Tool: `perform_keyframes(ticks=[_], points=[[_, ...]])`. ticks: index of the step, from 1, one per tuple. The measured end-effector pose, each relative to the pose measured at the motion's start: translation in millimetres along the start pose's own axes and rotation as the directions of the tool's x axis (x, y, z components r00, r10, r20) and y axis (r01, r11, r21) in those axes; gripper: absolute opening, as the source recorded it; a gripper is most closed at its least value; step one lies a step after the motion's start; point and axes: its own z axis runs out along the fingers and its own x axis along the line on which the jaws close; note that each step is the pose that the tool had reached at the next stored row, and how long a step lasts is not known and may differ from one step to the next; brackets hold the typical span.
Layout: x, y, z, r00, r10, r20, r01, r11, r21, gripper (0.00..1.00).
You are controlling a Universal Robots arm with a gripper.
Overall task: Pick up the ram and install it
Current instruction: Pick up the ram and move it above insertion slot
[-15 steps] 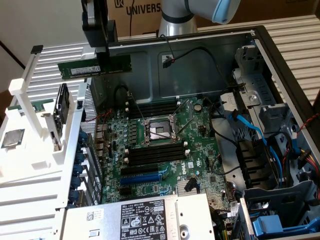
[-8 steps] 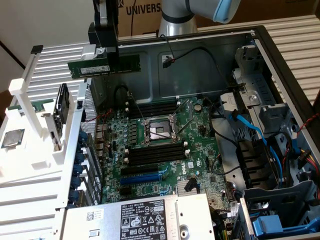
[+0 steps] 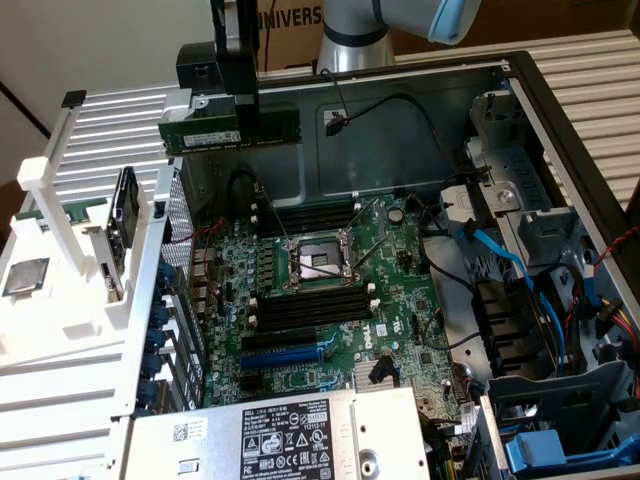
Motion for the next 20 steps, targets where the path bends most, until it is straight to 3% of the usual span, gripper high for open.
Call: perform_keyframes(ticks=[8,15,20], points=[[-0.7,-31.1,5.8,1.0,0.004,0.0006,-0.004,1.0,0.0001,0.12],[-1.0,-33.6,15.2,0.9995,0.032,0.0065,-0.032,0.9995,0.0013,0.12],[0.9,-35.6,17.2,0.9995,0.032,0.0077,-0.032,0.9995,0.0013,0.12]])
